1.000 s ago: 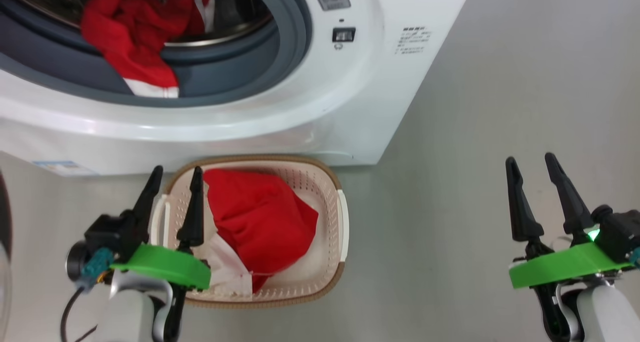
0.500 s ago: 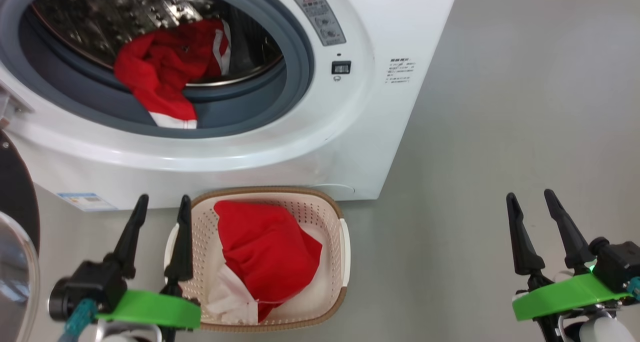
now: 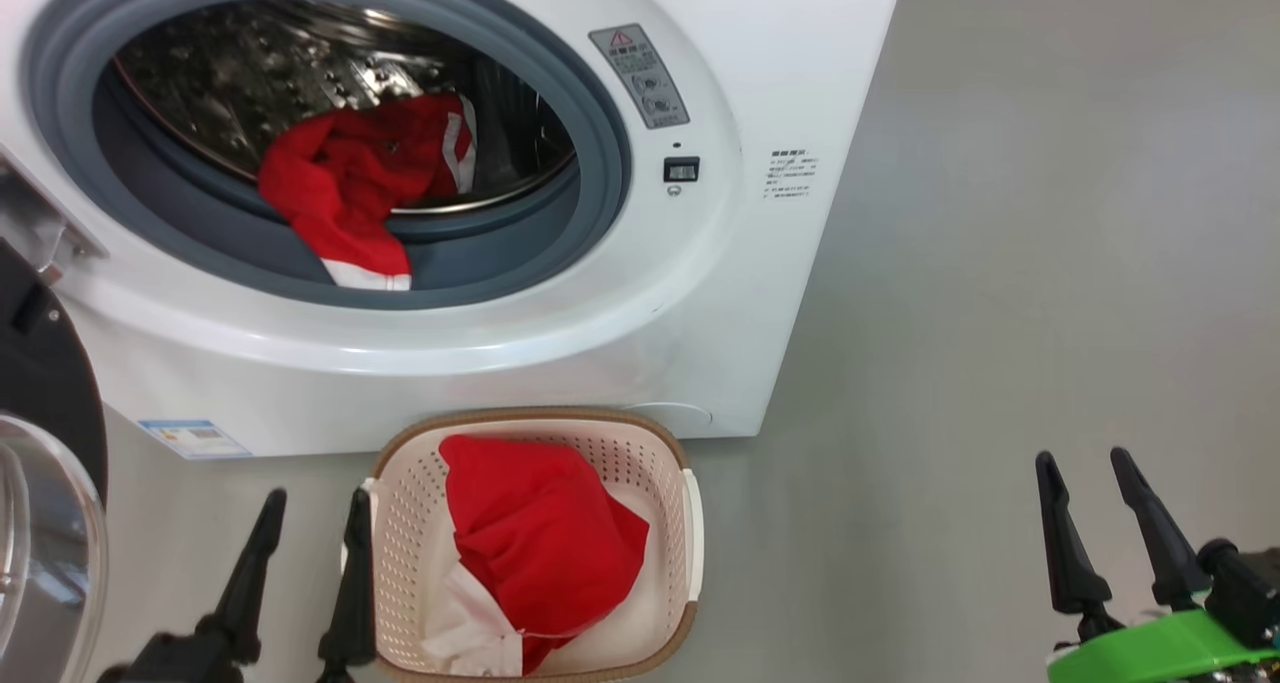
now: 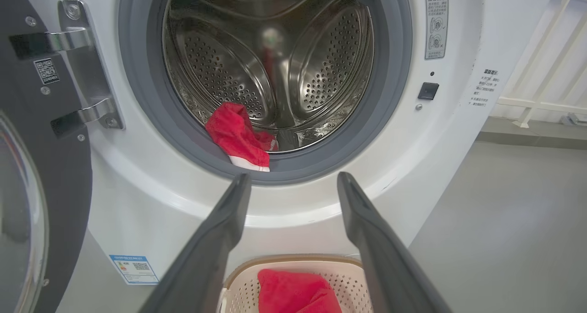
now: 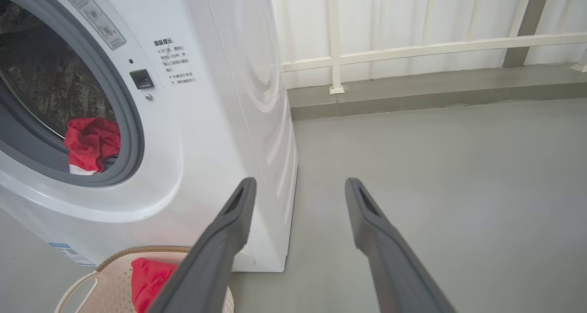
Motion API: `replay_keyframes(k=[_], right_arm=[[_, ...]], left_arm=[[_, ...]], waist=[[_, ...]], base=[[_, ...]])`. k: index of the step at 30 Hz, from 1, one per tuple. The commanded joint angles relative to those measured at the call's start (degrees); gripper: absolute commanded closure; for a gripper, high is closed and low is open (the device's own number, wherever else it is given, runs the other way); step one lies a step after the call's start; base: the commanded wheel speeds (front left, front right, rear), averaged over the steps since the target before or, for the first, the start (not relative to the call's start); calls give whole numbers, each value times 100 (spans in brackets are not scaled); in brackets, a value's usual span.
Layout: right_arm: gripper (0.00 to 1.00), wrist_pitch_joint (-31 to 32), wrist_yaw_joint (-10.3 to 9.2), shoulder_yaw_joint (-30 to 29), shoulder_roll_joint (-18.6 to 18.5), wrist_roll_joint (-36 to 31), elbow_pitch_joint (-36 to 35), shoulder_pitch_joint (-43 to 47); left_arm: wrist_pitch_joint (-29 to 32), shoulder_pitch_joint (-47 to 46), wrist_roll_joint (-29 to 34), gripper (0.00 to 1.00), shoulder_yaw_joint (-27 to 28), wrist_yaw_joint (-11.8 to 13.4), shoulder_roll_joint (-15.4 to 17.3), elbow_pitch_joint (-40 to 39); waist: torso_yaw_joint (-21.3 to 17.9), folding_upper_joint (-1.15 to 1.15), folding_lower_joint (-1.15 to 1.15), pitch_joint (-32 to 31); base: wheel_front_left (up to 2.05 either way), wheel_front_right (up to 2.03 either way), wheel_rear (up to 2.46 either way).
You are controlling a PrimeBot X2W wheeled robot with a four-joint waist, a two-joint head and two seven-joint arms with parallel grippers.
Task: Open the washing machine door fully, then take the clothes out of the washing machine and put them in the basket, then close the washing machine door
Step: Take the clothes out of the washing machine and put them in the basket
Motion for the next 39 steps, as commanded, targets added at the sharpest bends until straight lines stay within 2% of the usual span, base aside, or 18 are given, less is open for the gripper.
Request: replay_keyframes(k=[1,13,22,34,39], right_arm=[[0,-37,28,76,-63,54,-134,39],[0,-37,28,62,-35,42,-136,102],[0,-37,28,56,-4,36,-179,2],[0,-37,28,171,66,36,-216,-491],[0,-37,28,212,103,60,-229,-731]], left_arm=[[-28,42,-42,0,221,63,85,-196],[-28,149,-99,0,201,131,85,-293],[-28,-75,-125,0,9,129,85,-157],[-28,-1829,512,0,-95,335,101,1006],[-28,-2846,703,0,-96,454,222,1709]], waist=[[8,0,0,-64],[16,0,0,-119],[41,0,0,74],[-16,0,0,726],[-118,0,0,1082]], base=[[0,0,0],[0,0,0],[0,0,0],[0,0,0],[0,0,0]])
